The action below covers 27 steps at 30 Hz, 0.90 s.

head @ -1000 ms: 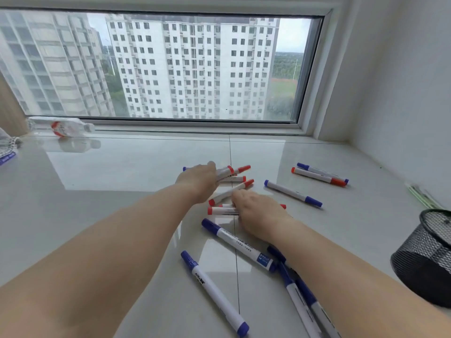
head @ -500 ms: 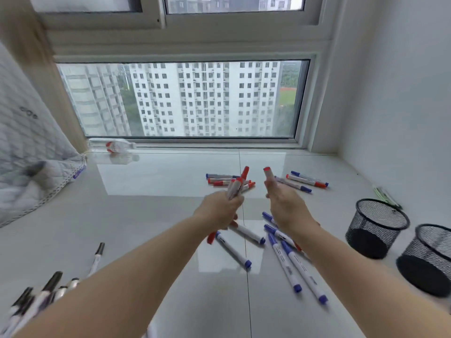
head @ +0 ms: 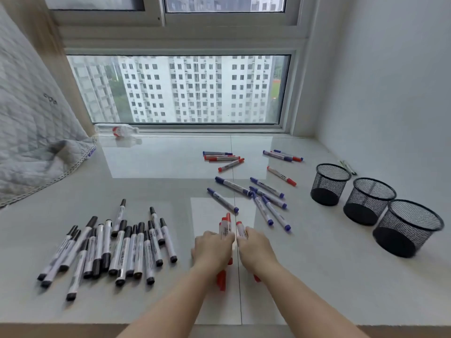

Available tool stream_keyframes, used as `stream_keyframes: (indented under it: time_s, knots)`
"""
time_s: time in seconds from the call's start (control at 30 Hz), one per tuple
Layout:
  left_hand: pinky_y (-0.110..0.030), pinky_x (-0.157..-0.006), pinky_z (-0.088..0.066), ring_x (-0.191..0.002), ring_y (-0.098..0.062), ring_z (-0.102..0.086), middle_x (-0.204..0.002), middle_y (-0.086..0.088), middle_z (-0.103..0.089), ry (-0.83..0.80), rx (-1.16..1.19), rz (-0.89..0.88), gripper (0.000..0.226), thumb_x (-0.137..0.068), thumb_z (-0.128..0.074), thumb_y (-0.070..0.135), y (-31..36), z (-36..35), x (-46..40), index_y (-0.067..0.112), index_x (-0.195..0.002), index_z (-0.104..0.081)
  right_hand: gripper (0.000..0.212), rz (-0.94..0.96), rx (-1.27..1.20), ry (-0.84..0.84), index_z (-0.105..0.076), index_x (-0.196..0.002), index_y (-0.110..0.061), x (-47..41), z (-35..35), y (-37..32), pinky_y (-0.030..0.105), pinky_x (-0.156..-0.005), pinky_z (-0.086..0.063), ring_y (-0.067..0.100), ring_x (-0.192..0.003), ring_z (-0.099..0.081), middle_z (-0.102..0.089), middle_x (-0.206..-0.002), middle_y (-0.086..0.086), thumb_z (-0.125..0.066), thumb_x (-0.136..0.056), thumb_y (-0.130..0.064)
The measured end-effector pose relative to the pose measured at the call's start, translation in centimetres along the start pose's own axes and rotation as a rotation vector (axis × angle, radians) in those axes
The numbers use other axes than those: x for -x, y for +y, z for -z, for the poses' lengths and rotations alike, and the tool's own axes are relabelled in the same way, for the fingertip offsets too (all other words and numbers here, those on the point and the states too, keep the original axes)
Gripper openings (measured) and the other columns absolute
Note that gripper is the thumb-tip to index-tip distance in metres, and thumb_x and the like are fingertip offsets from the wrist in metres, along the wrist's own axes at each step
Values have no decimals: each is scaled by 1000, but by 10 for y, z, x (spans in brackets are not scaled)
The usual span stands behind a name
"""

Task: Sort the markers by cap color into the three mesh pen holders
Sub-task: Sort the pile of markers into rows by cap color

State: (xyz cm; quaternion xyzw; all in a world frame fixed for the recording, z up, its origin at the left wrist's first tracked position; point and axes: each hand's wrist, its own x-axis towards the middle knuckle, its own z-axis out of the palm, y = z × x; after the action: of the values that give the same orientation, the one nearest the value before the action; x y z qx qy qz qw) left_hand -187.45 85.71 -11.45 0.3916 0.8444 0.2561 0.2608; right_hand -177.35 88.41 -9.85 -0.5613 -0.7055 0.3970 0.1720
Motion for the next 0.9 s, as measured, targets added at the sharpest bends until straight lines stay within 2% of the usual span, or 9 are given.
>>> stream_keyframes:
  time_s: [0.03, 0.1, 0.17, 0.27, 0.4, 0.53, 0.7, 0.9]
  knots:
    - [-33, -96, -36, -115, -25, -47, -120, -1, -57, 34, -41, -17, 48, -84, -37, 50, -6, -3, 2, 19, -106, -68, 13, 12, 28, 12, -47, -89, -18, 6, -4, 5, 28, -72, -34, 22, -85, -45, -47, -110, 12, -35, -93, -19]
    - [-33, -99, -28, -122, -21, -38, -130, 5, -48, 74, -147, -92, 51, -84, -37, 51, -15, -9, 7, 23, -119, -62, 24, 60, 36, 83, -48, -115, -13, 13, -12, 15, 28, -76, -37, 26, -94, -50, -47, -118, 12, -37, -94, -18]
    - [-32, -102, -26, -123, -20, -35, -131, 6, -45, 120, -227, -149, 54, -82, -39, 56, -21, -13, 11, 25, -122, -56, 39, 106, -17, 142, -40, -132, -16, 18, -17, 19, 29, -85, -40, 27, -106, -50, -47, -122, 12, -39, -93, -15]
    - [-32, -102, -27, -122, -20, -37, -128, 4, -47, 178, -179, -142, 55, -78, -45, 59, -23, -16, 13, 24, -121, -49, 52, 176, 18, 185, -27, -144, -21, 20, -27, 23, 29, -97, -31, 26, -117, -41, -46, -131, 9, -37, -94, -13]
    - [-32, -109, -19, -132, -16, -29, -143, 8, -37, 186, -137, -205, 64, -80, -43, 54, -26, -17, 13, 35, -140, -30, 53, 160, 223, 201, -21, -147, -23, 17, -32, 31, 29, -102, -24, 24, -123, -34, -38, -145, 0, -33, -96, -23]
    - [-33, -110, -14, -135, -16, -24, -149, 10, -29, 150, -219, -251, 58, -85, -38, 52, -29, -19, 11, 44, -141, -25, 53, 102, 403, 197, -16, -148, -25, 13, -31, 34, 36, -115, -13, 18, -137, -22, -23, -154, -6, -25, -97, -37]
    - [-35, -111, -12, -136, -16, -22, -150, 10, -28, 142, -232, -243, 56, -86, -36, 50, -27, -18, 11, 43, -141, -26, 52, 81, 415, 136, -11, -149, -27, 11, -30, 35, 38, -117, -3, 14, -143, -10, -13, -157, -9, -20, -98, -36]
    - [-34, -111, -14, -134, -15, -26, -147, 10, -34, 155, -156, -239, 55, -85, -40, 49, -26, -15, 13, 39, -139, -34, 47, 97, 286, 194, -26, -145, -27, 12, -28, 34, 34, -117, -6, 10, -142, -17, -24, -154, -9, -23, -98, -29]
